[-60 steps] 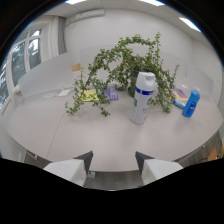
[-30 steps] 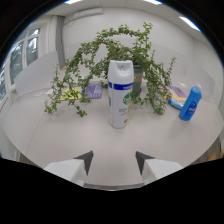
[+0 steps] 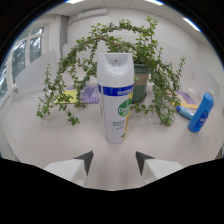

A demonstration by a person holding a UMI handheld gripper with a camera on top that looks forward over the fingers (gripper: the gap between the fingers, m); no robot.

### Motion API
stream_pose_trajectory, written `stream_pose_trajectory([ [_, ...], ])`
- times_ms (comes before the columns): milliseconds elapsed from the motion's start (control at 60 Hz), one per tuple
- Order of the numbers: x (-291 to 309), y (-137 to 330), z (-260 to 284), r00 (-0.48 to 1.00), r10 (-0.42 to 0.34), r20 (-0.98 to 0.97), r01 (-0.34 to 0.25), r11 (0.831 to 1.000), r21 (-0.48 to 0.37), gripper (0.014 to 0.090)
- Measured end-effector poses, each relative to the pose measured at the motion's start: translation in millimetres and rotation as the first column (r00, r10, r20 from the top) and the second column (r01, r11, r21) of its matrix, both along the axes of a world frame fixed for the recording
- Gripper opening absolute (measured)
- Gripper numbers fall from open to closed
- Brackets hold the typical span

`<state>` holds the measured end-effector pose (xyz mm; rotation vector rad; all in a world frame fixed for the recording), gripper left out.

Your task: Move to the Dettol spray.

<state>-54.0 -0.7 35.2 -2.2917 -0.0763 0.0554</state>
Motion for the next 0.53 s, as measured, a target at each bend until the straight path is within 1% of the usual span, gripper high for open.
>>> stream_pose_trajectory([
  [533,1.5,-3.1,-3.6,1.0,-0.013,-0.001,0.013,1.0,-0.013,0.0845],
])
